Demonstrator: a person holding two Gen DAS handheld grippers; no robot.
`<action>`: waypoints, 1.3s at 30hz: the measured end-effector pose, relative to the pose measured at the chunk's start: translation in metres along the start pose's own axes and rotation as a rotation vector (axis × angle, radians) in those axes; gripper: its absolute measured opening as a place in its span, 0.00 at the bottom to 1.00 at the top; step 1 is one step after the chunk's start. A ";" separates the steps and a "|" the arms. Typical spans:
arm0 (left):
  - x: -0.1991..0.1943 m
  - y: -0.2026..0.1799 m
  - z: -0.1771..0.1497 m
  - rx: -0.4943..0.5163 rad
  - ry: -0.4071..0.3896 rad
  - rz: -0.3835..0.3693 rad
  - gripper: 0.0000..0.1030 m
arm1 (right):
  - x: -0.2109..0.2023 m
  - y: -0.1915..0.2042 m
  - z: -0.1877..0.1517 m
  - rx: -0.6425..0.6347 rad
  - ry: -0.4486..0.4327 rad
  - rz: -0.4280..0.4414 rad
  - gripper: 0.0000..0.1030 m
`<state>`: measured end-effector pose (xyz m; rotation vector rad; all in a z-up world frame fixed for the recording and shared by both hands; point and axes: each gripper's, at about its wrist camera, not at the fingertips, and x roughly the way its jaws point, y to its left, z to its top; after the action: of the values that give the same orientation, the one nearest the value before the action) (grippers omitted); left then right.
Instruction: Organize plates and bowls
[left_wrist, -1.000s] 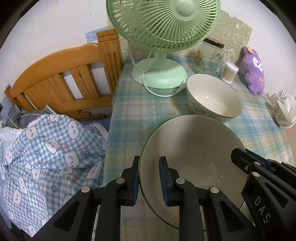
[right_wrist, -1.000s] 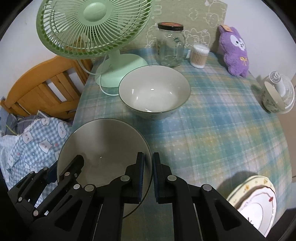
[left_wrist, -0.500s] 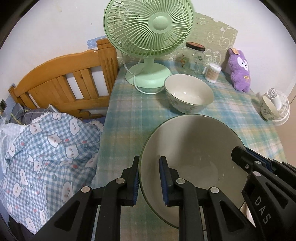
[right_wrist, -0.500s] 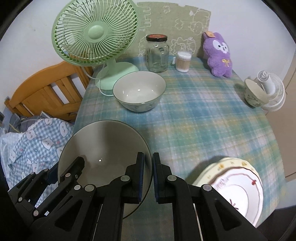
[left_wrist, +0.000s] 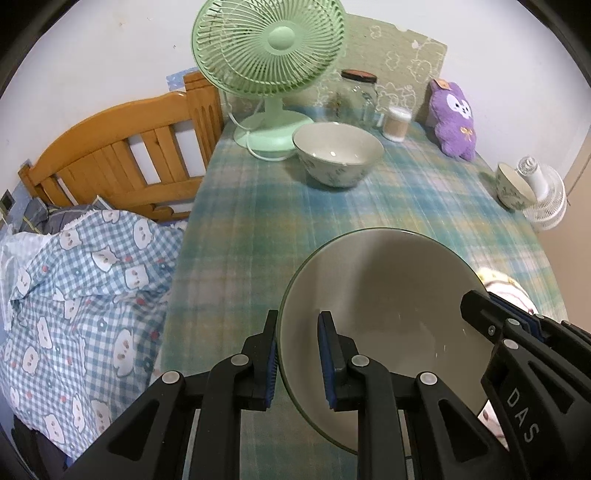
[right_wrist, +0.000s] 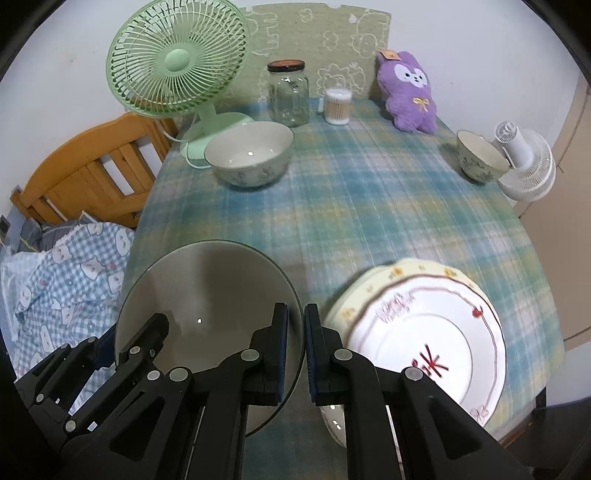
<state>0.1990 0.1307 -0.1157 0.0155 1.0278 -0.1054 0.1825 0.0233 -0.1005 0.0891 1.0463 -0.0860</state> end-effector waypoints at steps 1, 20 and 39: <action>0.000 -0.002 -0.004 -0.002 0.005 0.001 0.17 | 0.000 -0.002 -0.004 -0.001 0.003 0.000 0.12; 0.014 -0.013 -0.049 -0.008 0.092 0.015 0.17 | 0.021 -0.010 -0.042 -0.035 0.081 -0.003 0.12; 0.014 -0.011 -0.049 -0.011 0.129 0.004 0.55 | 0.024 -0.017 -0.039 -0.040 0.142 0.053 0.19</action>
<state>0.1636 0.1215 -0.1524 0.0147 1.1572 -0.0959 0.1589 0.0106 -0.1417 0.0870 1.1865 -0.0107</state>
